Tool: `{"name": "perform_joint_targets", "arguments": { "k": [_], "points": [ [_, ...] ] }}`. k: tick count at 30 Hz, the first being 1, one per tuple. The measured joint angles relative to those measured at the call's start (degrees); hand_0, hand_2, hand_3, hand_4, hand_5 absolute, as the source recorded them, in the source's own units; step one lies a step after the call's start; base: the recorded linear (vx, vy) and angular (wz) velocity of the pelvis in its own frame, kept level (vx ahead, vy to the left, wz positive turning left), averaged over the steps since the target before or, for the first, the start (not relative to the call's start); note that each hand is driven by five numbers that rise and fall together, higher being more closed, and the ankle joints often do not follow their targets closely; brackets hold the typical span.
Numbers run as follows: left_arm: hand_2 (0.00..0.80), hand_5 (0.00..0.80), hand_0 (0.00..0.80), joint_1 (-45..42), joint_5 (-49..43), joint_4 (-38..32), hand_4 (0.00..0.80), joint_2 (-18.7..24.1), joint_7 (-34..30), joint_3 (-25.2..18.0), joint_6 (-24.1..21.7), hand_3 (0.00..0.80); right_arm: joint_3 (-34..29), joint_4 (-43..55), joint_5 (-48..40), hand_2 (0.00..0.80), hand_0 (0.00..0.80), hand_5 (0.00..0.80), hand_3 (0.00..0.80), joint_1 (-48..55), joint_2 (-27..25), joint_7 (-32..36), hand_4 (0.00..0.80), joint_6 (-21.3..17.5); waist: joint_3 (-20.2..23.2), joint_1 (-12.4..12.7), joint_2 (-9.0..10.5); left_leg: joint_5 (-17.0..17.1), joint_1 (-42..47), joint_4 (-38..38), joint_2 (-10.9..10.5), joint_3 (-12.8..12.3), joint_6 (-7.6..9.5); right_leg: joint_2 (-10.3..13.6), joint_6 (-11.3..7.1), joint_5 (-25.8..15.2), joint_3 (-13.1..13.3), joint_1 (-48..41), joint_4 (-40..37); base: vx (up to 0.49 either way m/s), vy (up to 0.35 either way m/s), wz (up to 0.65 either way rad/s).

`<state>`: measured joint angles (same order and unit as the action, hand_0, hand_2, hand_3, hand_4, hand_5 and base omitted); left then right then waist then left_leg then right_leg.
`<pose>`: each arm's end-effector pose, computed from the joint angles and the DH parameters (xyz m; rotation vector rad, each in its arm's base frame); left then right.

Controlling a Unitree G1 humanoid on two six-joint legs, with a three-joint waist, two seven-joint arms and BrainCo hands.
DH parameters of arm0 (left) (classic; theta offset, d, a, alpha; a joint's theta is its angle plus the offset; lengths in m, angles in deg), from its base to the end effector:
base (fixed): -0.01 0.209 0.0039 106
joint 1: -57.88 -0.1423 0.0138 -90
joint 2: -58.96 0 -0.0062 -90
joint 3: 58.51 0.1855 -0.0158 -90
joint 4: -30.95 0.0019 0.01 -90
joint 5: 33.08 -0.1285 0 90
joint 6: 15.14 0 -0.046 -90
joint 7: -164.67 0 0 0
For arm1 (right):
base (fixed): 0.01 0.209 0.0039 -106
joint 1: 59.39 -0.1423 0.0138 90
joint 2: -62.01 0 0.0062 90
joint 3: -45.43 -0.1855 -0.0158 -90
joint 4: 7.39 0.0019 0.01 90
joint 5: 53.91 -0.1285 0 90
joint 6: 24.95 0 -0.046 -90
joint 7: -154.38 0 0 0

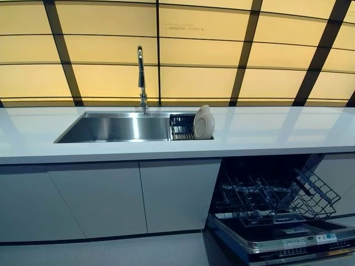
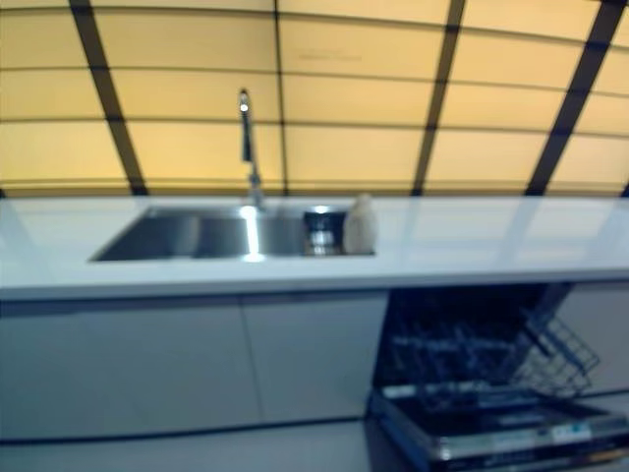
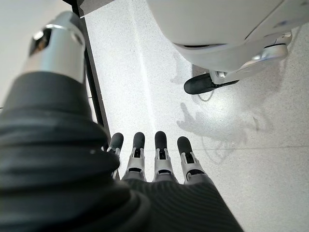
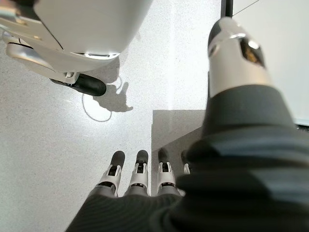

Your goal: Take plates into dishwasher

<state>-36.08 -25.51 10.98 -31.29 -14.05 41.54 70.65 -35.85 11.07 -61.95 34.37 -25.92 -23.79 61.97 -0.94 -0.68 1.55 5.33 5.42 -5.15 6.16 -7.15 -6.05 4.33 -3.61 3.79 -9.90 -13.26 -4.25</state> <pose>0.0470 0.2337 -0.1082 0.2403 1.2202 0.1164 0.0432 -0.2254 -0.1115 -0.1592 1.2634 -0.0856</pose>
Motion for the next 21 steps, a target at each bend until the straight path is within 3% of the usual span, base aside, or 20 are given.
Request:
{"name": "perform_joint_targets", "arguments": {
  "k": [21],
  "points": [
    [0.000, 0.000, 0.000, 0.0, 0.0, 0.0, 0.000, 0.0, 0.0, 0.0, 0.0, 0.000, 0.0, 0.0, -0.1, 0.000, 0.000, 0.000, 0.000, 0.0, 0.0, -0.3, 0.000, 0.0, -0.1, 0.0, -0.04, 0.0, 0.0, 0.0, 0.0, 0.0, -0.03, 0.0, 0.00, 0.0, 0.0, 0.0, 0.0, 0.000, 0.000, 0.00]
  ]
}}
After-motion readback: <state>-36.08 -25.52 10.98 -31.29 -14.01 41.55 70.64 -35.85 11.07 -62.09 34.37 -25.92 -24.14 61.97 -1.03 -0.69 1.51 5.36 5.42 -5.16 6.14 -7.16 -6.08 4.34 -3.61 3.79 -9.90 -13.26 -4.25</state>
